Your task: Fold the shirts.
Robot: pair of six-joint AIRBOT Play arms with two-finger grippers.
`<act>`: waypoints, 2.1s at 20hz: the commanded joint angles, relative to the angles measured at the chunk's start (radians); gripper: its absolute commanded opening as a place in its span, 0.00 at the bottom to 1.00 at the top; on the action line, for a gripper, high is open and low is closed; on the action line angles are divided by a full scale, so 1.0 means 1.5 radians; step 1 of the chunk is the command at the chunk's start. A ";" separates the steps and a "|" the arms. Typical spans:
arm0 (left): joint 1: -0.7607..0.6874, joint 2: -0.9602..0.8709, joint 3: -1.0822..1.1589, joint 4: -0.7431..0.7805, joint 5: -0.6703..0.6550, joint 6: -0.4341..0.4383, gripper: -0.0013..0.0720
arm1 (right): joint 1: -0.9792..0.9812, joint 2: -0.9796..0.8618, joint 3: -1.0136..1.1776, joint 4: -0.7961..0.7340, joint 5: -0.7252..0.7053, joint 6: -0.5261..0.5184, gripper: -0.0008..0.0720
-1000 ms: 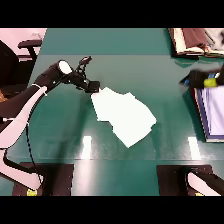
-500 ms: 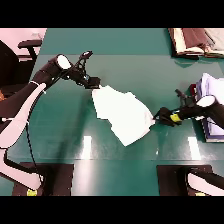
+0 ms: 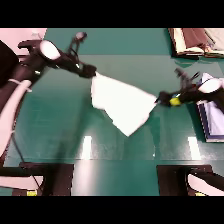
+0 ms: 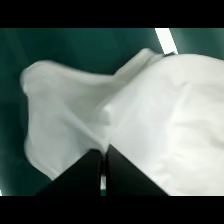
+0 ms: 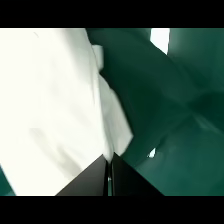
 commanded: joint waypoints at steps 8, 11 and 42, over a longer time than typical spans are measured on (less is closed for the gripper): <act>0.000 0.383 0.144 0.027 0.012 0.017 0.05 | -0.104 0.212 0.432 -0.026 0.091 -0.004 0.03; 0.000 0.410 0.145 0.025 0.010 0.016 0.05 | -0.123 0.180 0.523 -0.036 0.131 -0.003 0.03; 0.032 0.127 -0.259 0.025 -0.021 0.022 0.91 | 0.023 -0.107 0.244 -0.083 0.178 0.035 0.03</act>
